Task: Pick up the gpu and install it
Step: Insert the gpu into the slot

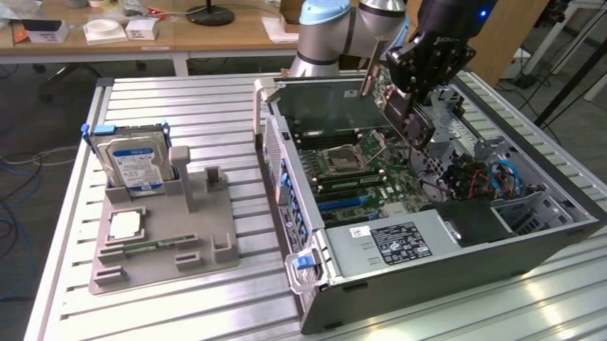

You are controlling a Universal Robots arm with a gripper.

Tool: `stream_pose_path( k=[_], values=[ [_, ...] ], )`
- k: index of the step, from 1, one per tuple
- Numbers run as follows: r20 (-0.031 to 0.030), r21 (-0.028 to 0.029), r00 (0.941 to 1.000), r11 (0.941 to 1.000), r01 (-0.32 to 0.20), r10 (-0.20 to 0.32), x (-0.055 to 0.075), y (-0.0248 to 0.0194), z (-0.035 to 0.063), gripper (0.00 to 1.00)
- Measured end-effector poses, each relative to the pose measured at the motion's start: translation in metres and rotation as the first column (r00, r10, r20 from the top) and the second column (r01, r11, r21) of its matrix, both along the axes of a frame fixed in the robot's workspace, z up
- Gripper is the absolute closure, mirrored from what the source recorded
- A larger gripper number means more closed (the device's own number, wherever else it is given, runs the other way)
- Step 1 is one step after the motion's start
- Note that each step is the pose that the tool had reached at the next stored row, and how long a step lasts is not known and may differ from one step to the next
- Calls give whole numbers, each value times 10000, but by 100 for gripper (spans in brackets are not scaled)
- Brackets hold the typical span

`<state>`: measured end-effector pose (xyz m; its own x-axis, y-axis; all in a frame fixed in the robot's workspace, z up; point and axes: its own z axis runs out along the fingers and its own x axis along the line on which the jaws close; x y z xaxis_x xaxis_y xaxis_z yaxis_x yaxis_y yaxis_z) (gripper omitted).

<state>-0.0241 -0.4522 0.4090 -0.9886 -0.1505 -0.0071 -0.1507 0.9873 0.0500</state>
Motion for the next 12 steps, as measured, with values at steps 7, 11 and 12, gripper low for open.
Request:
stream_pose_path(
  k=[7, 11, 12],
  values=[
    [0, 0, 9986, 9986, -523, 523, 0, 0, -2, 74],
    [-1, 0, 9961, 9961, -886, 886, 0, 0, -5, 74],
    [0, 1, 9949, 9949, -1013, 1013, 0, 0, -6, 74]
  ],
)
